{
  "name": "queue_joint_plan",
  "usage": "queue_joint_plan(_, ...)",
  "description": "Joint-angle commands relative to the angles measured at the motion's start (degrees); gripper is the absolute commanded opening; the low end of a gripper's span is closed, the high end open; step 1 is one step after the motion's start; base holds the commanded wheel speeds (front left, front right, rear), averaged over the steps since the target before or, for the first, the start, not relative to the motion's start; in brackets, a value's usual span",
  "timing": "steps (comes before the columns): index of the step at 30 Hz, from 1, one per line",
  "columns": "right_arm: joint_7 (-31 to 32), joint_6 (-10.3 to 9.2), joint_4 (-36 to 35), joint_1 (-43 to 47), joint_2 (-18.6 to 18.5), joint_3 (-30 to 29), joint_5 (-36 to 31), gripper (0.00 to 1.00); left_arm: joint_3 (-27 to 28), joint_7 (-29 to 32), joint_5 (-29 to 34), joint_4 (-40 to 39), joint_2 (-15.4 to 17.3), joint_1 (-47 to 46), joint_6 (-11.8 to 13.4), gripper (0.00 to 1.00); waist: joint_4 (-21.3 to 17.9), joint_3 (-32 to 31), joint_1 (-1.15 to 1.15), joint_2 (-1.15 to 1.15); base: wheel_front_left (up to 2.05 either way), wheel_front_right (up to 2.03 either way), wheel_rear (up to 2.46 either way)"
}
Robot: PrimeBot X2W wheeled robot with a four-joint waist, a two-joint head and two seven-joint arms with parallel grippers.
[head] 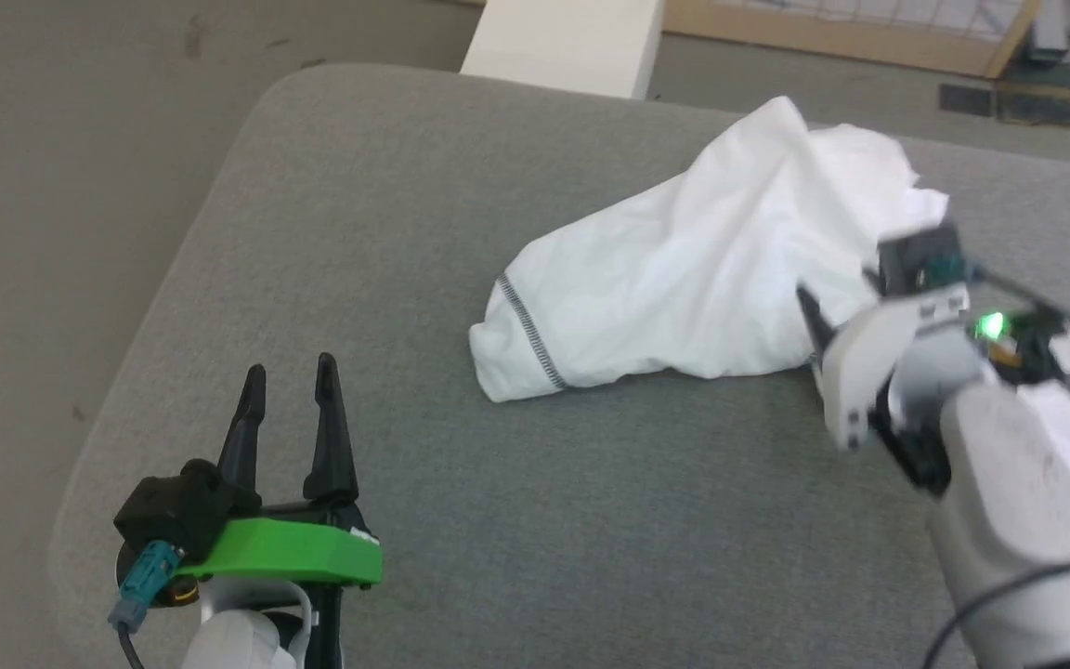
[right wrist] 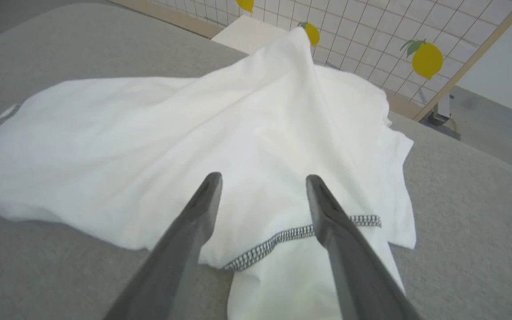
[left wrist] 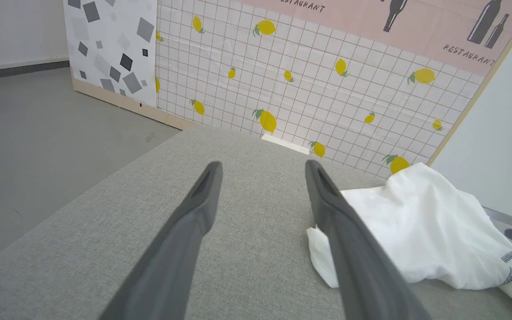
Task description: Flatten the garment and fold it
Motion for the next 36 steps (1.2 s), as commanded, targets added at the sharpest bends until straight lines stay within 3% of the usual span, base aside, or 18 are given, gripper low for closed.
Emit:
queue_joint_plan(1,1.9,-0.08,-1.7,3.0,-0.7,0.7,0.7,1.0,0.1,-0.4,0.2,0.1,-0.1,0.6,0.0,1.0,-2.7,-2.5,0.0,0.0,0.0,0.0,0.0)
queue_joint_plan(6,11.0,-0.08,-8.1,11.3,-2.3,2.4,2.7,1.0,-0.2,-0.4,0.2,0.4,-0.1,1.3,-0.3,1.0,-3.5,-2.7,0.0,0.0,0.0,0.0,0.0)
queue_joint_plan(12,15.6,-0.08,-12.1,13.0,-3.1,3.6,2.4,1.0,-0.5,-0.4,-0.1,0.5,-0.1,0.8,-0.5,1.0,-3.1,-1.3,0.0,0.0,0.0,0.0,0.0)
queue_joint_plan(17,17.5,-0.08,-10.2,11.7,-3.3,5.4,1.5,1.0,-0.4,-0.4,-0.3,0.9,-0.1,0.2,-0.5,1.0,-2.4,-0.5,0.0,0.0,0.0,0.0,0.0)
queue_joint_plan(29,14.1,-0.08,-2.3,7.5,-3.0,7.2,0.0,1.0,-0.3,-0.4,-0.6,1.0,-0.1,-0.4,-0.4,1.0,-2.5,1.1,0.0,0.0,0.0,0.0,0.0)
queue_joint_plan(30,14.1,-0.08,-1.6,7.2,-2.8,7.1,0.0,0.47,-0.3,-0.4,-0.6,1.0,-0.1,-0.5,-0.4,1.0,-2.6,1.1,0.0,0.0,0.0,0.0,0.0)
queue_joint_plan(31,13.7,-0.08,-1.2,6.9,-2.6,7.0,0.2,0.0,-0.3,-0.4,-0.5,1.0,-0.1,-0.5,-0.3,1.0,-2.6,1.1,0.0,0.0,0.0,0.0,0.0)
queue_joint_plan(36,12.3,-0.08,-1.8,6.6,-2.3,5.9,2.7,0.0,-0.3,-0.4,-0.5,1.3,-0.1,-0.4,-0.4,1.0,-3.2,0.7,0.0,0.0,0.0,0.0,0.0)
